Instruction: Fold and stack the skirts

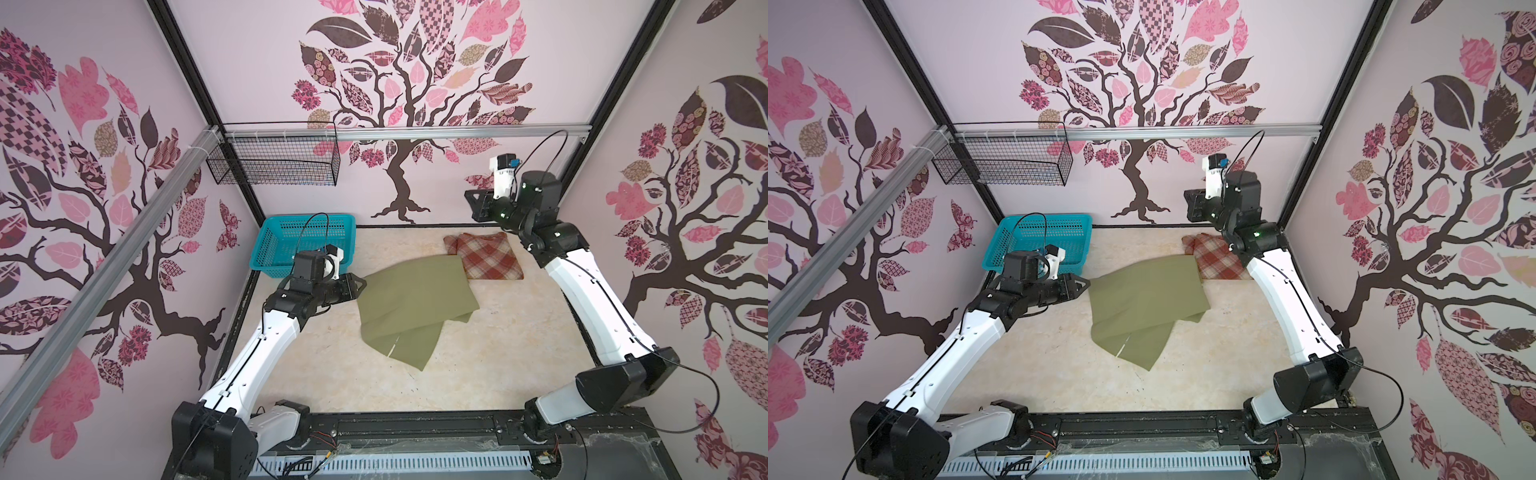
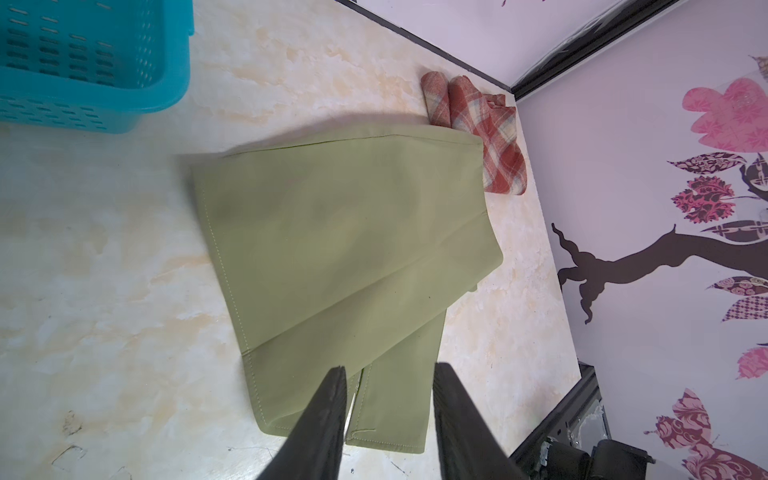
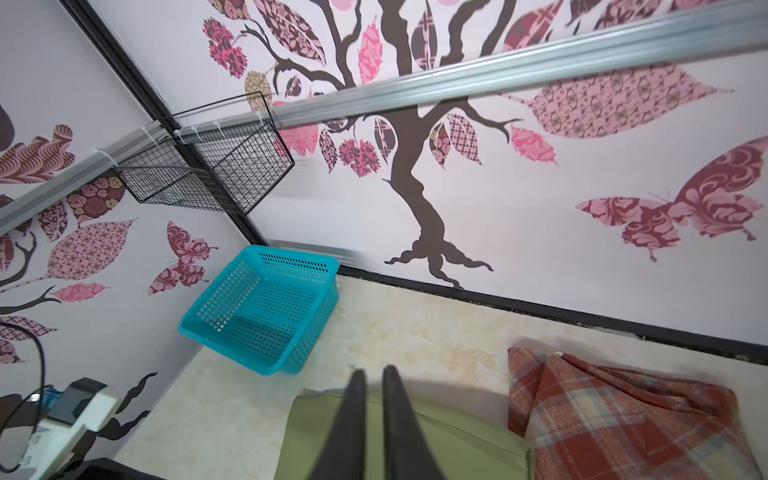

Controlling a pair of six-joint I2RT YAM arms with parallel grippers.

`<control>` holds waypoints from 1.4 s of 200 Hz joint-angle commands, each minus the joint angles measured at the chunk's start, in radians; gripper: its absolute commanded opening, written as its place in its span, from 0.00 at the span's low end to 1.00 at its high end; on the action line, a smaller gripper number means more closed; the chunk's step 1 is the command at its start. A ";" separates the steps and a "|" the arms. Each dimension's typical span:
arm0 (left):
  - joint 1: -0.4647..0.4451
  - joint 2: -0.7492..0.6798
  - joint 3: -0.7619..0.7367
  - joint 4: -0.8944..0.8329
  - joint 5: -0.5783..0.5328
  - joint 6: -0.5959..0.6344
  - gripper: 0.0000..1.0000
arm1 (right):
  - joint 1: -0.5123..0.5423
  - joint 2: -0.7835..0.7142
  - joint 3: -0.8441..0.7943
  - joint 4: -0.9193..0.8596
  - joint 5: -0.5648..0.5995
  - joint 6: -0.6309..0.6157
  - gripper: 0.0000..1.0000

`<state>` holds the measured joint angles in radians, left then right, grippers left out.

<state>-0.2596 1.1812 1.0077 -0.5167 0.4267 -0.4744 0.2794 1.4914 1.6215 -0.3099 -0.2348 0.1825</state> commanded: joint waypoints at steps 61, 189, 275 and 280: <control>0.002 -0.005 -0.032 -0.009 0.017 0.010 0.38 | -0.152 0.181 -0.444 0.283 -0.032 0.115 0.60; 0.001 0.013 -0.041 -0.005 0.003 -0.018 0.38 | -0.152 0.488 -0.269 0.343 -0.078 0.106 0.59; 0.000 0.037 -0.047 0.003 0.018 -0.024 0.36 | -0.152 0.521 -0.284 0.350 -0.099 0.123 0.44; 0.002 0.036 -0.048 0.003 0.018 -0.024 0.36 | -0.152 0.524 -0.284 0.351 -0.102 0.124 0.43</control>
<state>-0.2596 1.2205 0.9924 -0.5194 0.4347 -0.4976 0.1276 1.9743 1.3247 0.0376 -0.3199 0.2981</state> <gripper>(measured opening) 0.365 0.457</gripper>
